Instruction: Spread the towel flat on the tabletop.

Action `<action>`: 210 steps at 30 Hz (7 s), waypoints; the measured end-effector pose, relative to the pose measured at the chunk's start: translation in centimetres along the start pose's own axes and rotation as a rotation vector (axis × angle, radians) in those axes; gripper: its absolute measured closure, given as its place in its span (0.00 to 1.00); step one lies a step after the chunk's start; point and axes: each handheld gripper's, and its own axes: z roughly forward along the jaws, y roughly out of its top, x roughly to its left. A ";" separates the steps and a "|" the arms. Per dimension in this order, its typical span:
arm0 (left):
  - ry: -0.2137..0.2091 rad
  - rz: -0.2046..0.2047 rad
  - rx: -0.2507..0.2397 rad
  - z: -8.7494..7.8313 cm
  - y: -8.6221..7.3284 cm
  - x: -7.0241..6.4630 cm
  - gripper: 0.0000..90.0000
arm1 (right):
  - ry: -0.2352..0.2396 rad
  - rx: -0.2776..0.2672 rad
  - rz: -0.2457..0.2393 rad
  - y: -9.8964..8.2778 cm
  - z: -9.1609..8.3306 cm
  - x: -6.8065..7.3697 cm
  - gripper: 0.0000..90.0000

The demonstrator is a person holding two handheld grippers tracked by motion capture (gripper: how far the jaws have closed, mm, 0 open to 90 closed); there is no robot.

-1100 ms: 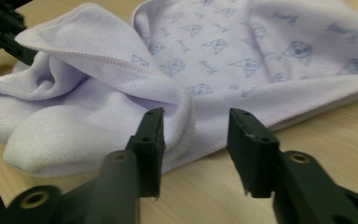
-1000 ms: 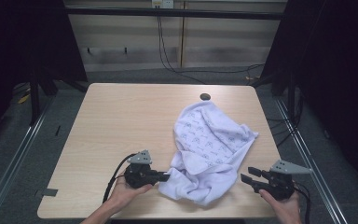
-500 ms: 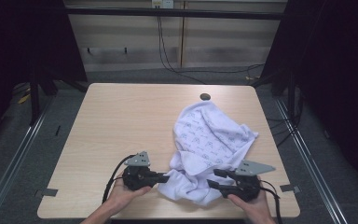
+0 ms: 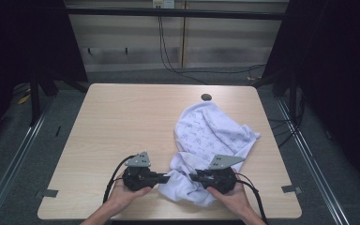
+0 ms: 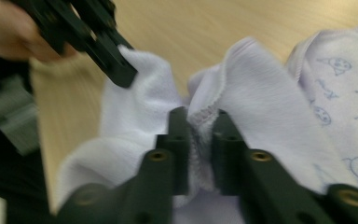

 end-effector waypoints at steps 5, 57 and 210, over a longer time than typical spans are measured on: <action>0.095 -0.020 -0.060 -3.3 -0.4 1.0 0.97 | -0.027 -0.146 0.101 0.3 -5.0 -1.9 0.95; 0.089 -0.096 -0.104 -6.9 2.0 5.7 0.99 | -0.193 -0.070 0.217 -2.4 -10.3 -9.3 0.95; 0.085 -0.040 0.120 -1.9 -1.8 5.1 0.90 | -0.092 0.247 0.077 -5.2 -4.2 -6.0 0.98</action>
